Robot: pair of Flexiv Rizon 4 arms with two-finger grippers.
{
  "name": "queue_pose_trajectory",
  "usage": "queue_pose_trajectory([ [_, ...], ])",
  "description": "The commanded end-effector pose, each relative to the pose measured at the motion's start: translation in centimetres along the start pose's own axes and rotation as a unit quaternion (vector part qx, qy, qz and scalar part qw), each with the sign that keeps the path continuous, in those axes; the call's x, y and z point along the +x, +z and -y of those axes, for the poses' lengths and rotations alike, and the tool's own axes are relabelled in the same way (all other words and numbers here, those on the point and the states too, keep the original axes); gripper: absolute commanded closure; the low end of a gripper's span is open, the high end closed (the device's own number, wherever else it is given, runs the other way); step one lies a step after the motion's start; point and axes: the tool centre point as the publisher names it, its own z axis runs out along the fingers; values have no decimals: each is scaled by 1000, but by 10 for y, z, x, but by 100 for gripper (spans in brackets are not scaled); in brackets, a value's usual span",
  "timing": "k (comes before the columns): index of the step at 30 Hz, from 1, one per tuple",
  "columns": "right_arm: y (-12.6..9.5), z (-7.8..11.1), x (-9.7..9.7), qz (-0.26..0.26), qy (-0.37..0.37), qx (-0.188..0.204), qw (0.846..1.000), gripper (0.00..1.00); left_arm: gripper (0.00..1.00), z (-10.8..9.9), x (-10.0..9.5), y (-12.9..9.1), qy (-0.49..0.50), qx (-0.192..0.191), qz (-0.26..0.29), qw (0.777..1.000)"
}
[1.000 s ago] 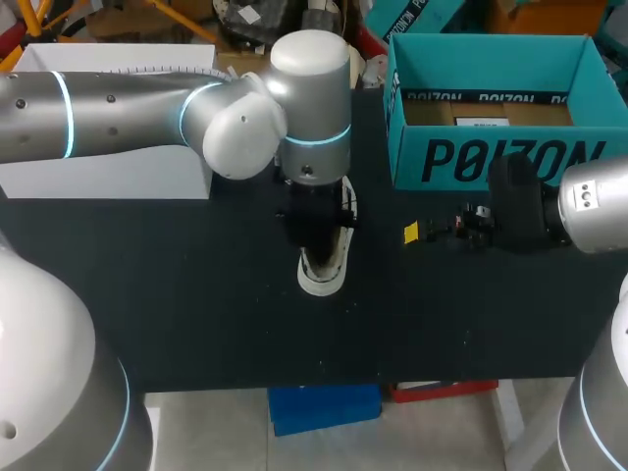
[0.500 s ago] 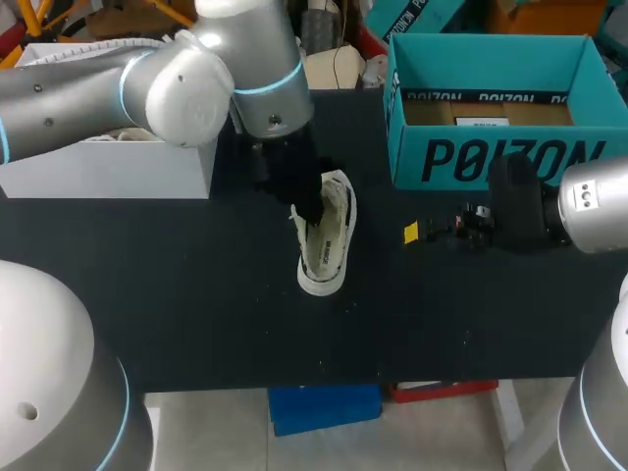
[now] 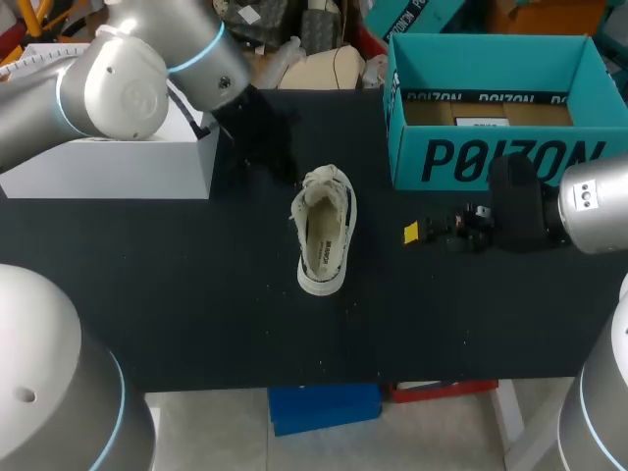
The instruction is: Take the shoe out of the shoebox, open the shoe tongue, remove and reinsert the insole, then place the shoe into the shoebox
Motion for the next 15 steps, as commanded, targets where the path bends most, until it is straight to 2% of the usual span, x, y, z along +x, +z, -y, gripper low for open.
queue_pose_trajectory([
  [1, 0, 0, 1, 1, 0, 1, 1000, 0, 100, -17, -21, 3, -86, -28, 25, 996],
  [4, 0, 0, 1, 1, 0, 1, 1000, 0, 100, -25, -36, 4, -89, -32, 25, 995],
  [7, 0, 0, 1, 1, 0, 1, 1000, 0, 100, -30, -48, 15, -91, -30, 21, 995],
  [12, 0, 0, 1, 1, 0, 1, 1000, 0, 100, -37, -58, 39, -80, -27, -6, 996],
  [15, 0, 0, 1, 1, 0, 1, 1000, 0, 100, -36, -57, 52, -75, -21, -19, 997],
])
